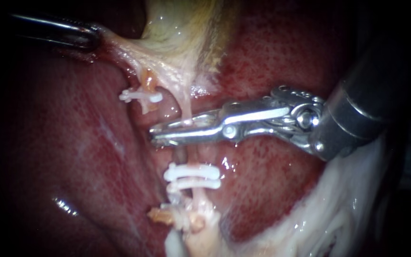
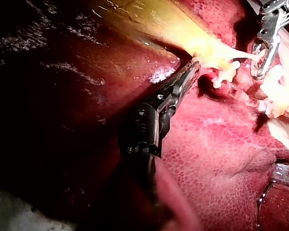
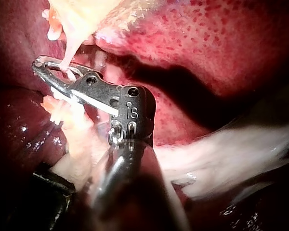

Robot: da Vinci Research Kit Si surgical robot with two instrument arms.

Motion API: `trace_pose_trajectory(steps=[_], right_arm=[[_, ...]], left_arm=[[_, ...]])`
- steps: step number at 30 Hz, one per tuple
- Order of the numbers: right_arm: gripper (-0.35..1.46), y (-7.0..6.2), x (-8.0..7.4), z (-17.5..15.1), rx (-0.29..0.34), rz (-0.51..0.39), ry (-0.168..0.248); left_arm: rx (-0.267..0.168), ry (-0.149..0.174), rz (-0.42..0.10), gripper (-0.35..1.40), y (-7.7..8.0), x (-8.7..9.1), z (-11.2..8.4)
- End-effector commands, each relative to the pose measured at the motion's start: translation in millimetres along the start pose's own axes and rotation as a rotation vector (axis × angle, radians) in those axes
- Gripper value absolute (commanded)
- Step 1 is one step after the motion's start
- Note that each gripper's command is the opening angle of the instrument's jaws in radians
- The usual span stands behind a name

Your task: Clipping third clip right tube

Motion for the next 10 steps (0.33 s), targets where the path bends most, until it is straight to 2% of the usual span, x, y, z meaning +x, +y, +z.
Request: trace_pose_trajectory(steps=[1, 10], right_arm=[[-0.35, 0.0, 0.0, 0.0, -0.002, -0.001, 0.001], [-0.35, 0.1, 0.0, -0.1, -0.003, -0.002, 0.001]], left_arm=[[0.001, 0.000, -0.001, -0.35, 0.0, 0.0, 0.0], [0.001, 0.000, -0.001, -0.35, 0.0, 0.0, 0.0]])
